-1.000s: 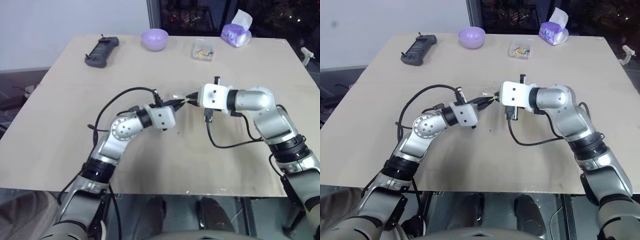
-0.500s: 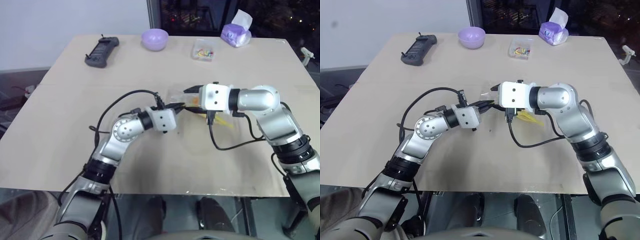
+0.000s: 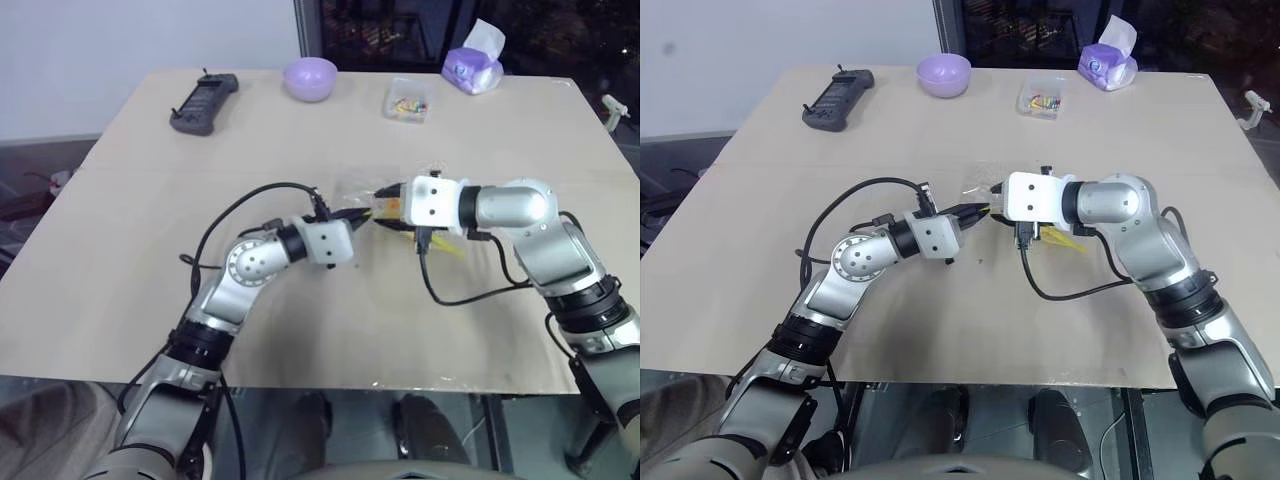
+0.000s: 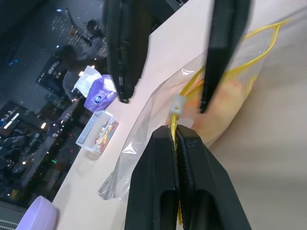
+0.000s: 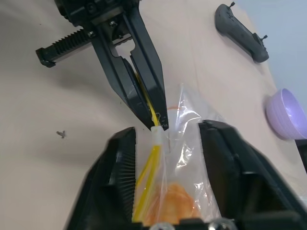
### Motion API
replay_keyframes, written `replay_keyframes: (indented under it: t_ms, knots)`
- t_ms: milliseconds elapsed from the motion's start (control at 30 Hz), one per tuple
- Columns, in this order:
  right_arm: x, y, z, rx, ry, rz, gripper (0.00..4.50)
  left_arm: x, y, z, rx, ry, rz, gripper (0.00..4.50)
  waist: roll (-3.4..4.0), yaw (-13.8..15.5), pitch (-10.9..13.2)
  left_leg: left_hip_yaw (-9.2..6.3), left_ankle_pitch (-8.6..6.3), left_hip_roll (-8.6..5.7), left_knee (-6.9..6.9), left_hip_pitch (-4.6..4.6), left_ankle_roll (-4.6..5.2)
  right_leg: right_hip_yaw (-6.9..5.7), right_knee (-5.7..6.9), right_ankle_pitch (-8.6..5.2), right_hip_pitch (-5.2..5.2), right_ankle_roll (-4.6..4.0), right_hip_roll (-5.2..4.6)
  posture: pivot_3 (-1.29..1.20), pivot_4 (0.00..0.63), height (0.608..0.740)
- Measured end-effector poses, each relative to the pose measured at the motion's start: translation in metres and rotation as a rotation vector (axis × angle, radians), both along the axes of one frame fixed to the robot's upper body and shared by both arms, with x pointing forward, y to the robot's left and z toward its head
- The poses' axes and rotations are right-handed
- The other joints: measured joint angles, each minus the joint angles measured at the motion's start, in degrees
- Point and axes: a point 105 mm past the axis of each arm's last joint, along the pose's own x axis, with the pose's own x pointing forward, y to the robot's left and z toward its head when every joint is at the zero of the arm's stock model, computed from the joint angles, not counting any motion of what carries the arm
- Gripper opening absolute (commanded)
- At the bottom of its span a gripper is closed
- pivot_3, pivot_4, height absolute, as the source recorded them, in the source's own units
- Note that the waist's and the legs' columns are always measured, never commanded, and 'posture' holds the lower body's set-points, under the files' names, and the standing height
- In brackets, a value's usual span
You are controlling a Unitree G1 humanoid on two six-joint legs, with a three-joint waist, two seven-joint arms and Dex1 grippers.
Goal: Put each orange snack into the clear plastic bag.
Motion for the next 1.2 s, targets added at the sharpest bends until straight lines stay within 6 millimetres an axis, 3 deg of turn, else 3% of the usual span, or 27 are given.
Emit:
replay_keyframes:
  t_ms: [33,767,867,1200]
  knots:
    - [-0.0002,0.0006,-0.0007,-0.002,0.002,0.002,0.26,0.0002,0.0004,0.0004,-0.002,-0.001,0.002,0.0,0.0,0.0,0.0,0.0,0.0,0.0,0.0,0.0,0.0,0.0,0.0,0.0,0.0,0.0,0.0,0.0,0.15,0.74]
    - [0.0007,0.0027,-0.0042,-0.007,0.005,-0.007,0.26,0.0006,0.0011,0.0004,0.0,-0.001,0.005,0.0,0.0,0.0,0.0,0.0,0.0,0.0,0.0,0.0,0.0,0.0,0.0,0.0,0.0,0.0,0.0,0.0,0.15,0.74]
    - [0.0015,0.002,-0.0047,-0.007,0.008,-0.015,1.06,0.0004,0.0008,0.0,0.003,-0.002,0.004,0.0,0.0,0.0,0.0,0.0,0.0,0.0,0.0,0.0,0.0,0.0,0.0,0.0,0.0,0.0,0.0,0.0,0.15,0.74]
    - [0.0033,0.0007,-0.0058,-0.008,0.014,-0.029,1.06,0.0002,0.0008,-0.0008,0.006,0.0,0.003,0.0,0.0,0.0,0.0,0.0,0.0,0.0,0.0,0.0,0.0,0.0,0.0,0.0,0.0,0.0,0.0,0.0,0.15,0.74]
